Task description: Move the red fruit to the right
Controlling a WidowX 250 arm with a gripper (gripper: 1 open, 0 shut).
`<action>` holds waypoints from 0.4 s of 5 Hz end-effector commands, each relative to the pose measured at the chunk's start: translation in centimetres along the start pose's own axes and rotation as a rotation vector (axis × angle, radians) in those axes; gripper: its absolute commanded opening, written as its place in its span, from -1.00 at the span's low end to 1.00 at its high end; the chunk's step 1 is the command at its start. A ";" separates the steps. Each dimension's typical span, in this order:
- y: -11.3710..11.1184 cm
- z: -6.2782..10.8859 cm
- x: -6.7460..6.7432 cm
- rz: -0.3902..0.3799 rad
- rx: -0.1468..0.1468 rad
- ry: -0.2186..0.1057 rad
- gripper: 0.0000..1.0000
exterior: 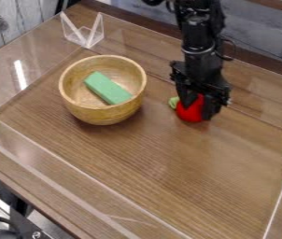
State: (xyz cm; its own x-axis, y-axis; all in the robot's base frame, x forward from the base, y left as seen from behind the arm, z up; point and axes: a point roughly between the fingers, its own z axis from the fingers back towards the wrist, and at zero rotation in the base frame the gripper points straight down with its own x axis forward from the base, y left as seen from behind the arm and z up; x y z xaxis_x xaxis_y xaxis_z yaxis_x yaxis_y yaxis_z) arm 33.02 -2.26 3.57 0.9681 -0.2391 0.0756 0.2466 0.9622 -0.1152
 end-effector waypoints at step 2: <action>1.6 1.9 0.1 0.041 0.024 -0.039 1.00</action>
State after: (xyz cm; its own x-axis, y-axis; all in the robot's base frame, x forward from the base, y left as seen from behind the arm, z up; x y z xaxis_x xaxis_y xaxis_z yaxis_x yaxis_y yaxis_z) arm 32.76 -1.32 3.56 0.9766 -0.2061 0.0605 0.2120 0.9703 -0.1166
